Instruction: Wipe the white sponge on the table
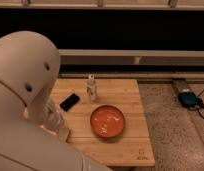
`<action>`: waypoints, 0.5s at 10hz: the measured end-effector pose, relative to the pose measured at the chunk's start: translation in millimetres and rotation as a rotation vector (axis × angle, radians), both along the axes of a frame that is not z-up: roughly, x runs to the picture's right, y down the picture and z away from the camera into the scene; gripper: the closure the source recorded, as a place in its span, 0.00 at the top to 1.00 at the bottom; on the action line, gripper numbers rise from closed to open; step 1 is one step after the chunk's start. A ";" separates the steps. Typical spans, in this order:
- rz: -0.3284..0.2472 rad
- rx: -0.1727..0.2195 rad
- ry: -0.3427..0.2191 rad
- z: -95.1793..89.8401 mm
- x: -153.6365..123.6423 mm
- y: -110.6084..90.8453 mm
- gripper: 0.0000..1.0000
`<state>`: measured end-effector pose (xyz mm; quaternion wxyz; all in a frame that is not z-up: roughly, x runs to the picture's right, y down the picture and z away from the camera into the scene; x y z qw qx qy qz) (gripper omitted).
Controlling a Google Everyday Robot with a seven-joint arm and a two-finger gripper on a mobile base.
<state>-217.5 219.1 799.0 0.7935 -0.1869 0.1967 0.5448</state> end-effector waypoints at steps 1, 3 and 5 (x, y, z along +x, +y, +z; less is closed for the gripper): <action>0.001 0.009 0.000 2.5 -0.3 -2.0 0.00; -0.002 0.033 0.001 9.5 -1.6 -6.5 0.00; 0.008 0.056 0.009 19.2 -1.8 -14.9 0.00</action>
